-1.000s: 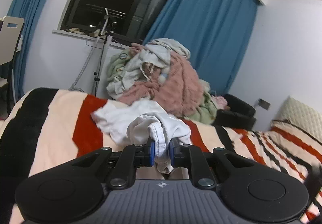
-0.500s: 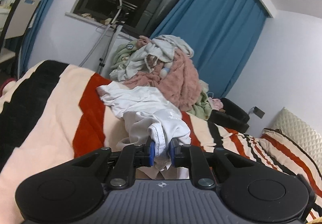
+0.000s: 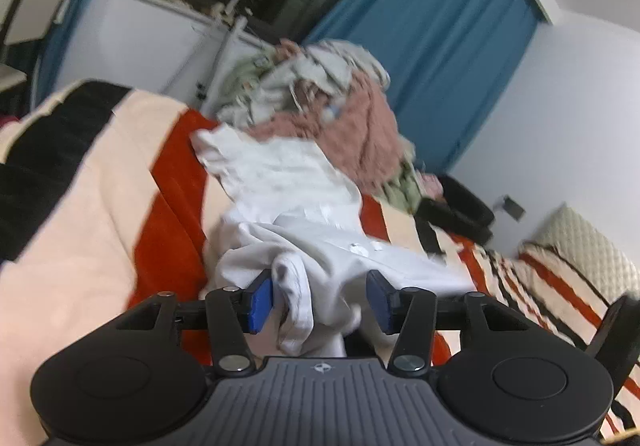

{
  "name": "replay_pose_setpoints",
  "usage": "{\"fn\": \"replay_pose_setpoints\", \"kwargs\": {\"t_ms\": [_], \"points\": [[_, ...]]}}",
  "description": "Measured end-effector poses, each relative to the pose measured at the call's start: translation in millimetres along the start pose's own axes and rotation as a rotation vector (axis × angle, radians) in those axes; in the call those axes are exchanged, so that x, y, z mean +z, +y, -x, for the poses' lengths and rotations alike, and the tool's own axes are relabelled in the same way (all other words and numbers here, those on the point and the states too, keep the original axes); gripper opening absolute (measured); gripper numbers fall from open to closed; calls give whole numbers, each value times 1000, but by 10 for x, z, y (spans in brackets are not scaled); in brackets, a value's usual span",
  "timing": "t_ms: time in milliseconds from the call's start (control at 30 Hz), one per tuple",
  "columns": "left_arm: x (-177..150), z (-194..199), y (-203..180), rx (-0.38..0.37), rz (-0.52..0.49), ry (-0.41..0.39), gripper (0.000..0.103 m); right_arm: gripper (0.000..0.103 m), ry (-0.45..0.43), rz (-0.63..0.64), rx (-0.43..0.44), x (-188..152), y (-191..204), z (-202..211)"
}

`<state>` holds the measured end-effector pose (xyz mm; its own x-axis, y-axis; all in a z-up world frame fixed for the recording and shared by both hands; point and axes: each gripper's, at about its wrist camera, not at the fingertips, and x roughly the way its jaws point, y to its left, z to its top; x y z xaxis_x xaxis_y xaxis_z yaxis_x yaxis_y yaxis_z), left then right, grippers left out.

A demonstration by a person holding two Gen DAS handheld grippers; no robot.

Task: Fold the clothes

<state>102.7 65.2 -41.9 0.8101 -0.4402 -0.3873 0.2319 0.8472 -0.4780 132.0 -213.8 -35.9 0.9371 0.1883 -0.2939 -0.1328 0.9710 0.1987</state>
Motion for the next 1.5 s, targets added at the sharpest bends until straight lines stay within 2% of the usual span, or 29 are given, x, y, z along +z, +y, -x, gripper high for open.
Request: {"fn": "replay_pose_setpoints", "kwargs": {"t_ms": [133, 267, 300, 367, 400, 600, 667, 733, 800, 833, 967, 1133, 1233, 1300, 1367, 1500], "points": [[-116, -144, -120, 20, -89, 50, 56, 6, -92, -44, -76, 180, -250, 160], [-314, -321, -286, 41, -230, 120, 59, 6, -124, -109, -135, 247, -493, 234], [-384, -368, -323, 53, -269, 129, 63, 6, -128, -122, -140, 260, -546, 233], [-526, -462, -398, 79, -346, 146, 73, 6, -134, -153, -139, 293, -640, 248], [-596, -510, -436, 92, -385, 154, 74, 6, -138, -166, -135, 308, -665, 256], [-1002, -779, -655, 175, -622, 188, 76, 6, -154, -186, -77, 377, -654, 386], [-908, -594, -625, 169, -580, 138, 73, 6, -159, -171, -72, 389, -633, 444], [-812, -407, -594, 163, -537, 88, 56, 6, -164, -145, -75, 402, -611, 490], [-716, -220, -564, 156, -493, 38, 15, 6, -147, -124, -93, 407, -610, 486], [-668, -127, -548, 153, -471, 13, 10, 6, -133, -116, -102, 407, -610, 473], [-476, 248, -487, 140, -383, -87, 8, 6, -45, -117, -88, 401, -702, 429], [-236, 715, -410, 122, -272, -210, 6, 6, 19, -95, -11, 515, -741, 670], [-163, 1097, -357, 12, -205, -252, 6, 6, 43, -73, 63, 567, -745, 886], [-45, 1032, -259, 3, -169, -208, 6, 6, 78, -55, 121, 554, -751, 929], [73, 964, -160, -5, -133, -165, 6, 6, 150, -56, 145, 511, -756, 765], [357, 237, 101, 97, -48, -7, 7, 8, 325, -48, 127, 353, -763, 239]]}}
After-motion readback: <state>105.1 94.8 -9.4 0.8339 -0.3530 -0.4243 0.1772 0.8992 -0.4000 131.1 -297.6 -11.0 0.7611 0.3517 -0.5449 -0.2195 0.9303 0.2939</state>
